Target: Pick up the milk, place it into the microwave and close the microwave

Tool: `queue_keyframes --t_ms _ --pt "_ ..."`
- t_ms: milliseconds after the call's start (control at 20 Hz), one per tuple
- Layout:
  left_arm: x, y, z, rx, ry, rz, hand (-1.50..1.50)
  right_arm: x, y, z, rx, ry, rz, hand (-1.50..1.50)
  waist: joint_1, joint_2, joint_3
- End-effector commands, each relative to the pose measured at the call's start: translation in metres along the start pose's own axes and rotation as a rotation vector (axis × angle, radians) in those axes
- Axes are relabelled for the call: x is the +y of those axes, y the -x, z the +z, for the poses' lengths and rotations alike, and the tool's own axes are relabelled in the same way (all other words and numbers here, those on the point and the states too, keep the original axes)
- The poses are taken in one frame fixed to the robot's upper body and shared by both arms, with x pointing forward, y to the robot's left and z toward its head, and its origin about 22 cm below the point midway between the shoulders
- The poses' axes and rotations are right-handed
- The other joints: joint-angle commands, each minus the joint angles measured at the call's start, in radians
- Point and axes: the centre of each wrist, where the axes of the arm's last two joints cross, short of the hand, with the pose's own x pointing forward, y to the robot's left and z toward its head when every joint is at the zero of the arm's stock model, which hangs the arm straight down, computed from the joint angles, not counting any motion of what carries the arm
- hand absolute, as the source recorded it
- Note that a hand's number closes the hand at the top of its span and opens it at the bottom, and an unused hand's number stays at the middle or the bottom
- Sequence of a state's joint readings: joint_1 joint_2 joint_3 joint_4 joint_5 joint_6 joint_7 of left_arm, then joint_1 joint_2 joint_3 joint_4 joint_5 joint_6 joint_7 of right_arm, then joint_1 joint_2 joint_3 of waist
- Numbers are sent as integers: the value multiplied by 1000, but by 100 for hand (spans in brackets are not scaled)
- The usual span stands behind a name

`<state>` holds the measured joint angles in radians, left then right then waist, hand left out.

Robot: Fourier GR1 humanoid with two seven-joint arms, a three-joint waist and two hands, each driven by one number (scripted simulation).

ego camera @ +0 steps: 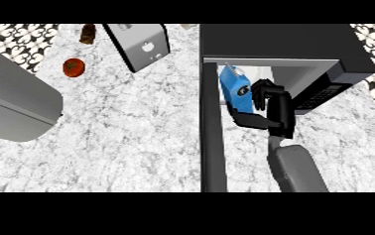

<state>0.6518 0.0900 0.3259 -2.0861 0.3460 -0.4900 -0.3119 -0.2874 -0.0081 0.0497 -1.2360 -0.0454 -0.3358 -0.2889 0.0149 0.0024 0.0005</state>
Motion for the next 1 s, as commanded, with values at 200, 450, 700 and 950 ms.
queue_keyframes --t_ms 200,450,700,950 --pt "-4 3 -2 21 -19 -3 -150 1 40 -30 -1 4 24 150 2 0 0" --pt "2 8 -13 12 -6 -24 -150 6 45 -52 -105 -34 83 150 8 4 0" --pt "6 10 -9 11 6 3 -150 -6 53 -63 -157 -9 162 150 17 7 1" --pt "12 25 -26 -2 8 8 -150 -1 41 -85 -203 10 289 150 28 15 1"
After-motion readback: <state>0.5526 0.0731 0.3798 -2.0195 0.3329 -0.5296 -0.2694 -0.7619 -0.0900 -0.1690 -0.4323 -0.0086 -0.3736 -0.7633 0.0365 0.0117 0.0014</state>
